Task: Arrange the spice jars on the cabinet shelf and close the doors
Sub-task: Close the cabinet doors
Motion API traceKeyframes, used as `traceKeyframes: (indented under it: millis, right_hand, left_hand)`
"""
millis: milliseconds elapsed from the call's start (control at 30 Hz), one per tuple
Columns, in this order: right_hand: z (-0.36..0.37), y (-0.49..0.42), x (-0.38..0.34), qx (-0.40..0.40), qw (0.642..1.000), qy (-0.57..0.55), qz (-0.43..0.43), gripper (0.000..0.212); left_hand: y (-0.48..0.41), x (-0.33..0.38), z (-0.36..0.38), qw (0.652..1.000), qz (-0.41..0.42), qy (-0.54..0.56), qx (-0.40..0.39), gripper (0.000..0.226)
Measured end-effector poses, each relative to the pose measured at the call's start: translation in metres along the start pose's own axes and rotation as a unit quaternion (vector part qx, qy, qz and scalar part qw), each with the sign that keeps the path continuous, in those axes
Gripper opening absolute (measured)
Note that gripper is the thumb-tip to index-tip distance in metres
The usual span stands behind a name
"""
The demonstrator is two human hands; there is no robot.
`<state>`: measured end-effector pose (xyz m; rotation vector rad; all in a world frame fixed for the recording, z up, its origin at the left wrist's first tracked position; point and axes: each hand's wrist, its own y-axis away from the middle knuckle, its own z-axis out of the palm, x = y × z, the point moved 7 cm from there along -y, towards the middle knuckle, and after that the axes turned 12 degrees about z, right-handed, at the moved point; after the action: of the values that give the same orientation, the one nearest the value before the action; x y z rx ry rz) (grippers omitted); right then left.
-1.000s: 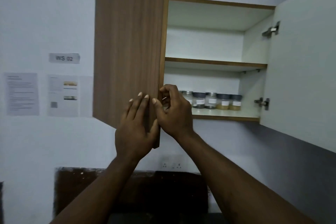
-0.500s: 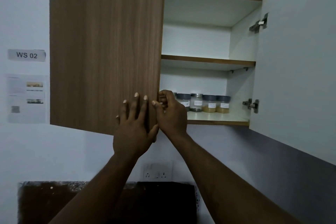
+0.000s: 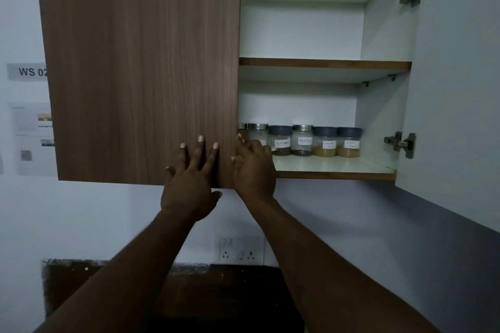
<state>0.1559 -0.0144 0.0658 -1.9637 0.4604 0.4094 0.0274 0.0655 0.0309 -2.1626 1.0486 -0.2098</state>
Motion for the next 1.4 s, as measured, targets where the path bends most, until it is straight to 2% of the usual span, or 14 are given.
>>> traceKeyframes:
  millis: [200, 400, 533, 800, 1000, 1233, 1400]
  right_hand:
    - [0.024, -0.001, 0.021, -0.067, 0.993, 0.094, -0.009, 0.063]
    - [0.020, 0.007, 0.016, -0.108, 0.987, 0.121, -0.010, 0.071]
    - [0.010, 0.021, 0.011, -0.147, 0.978, 0.150, -0.007, 0.081]
    - [-0.050, 0.071, 0.014, -0.108, 0.980, 0.149, 0.076, 0.066]
    - [-0.137, 0.113, 0.029, -0.050, 0.968, 0.206, 0.132, 0.061]
    - [-0.268, 0.148, 0.049, 0.007, 0.940, 0.279, 0.197, 0.056]
    - [-0.361, 0.164, 0.064, 0.075, 0.918, 0.317, 0.227, 0.047]
  left_hand:
    - [-0.020, -0.004, 0.009, 0.997, -0.020, 0.006, -0.071, 0.119]
    - [-0.019, -0.001, 0.007, 0.997, -0.012, 0.003, -0.074, 0.116]
    - [-0.018, -0.002, 0.001, 0.996, 0.006, 0.039, -0.083, 0.112]
    - [0.015, 0.014, -0.001, 0.983, 0.086, 0.135, -0.094, 0.106]
    - [0.027, 0.099, -0.037, 0.958, 0.203, 0.182, -0.083, 0.103]
    - [0.053, 0.244, -0.114, 0.893, 0.342, 0.292, -0.037, 0.093]
    - [0.057, 0.332, -0.167, 0.854, 0.401, 0.330, -0.008, 0.086]
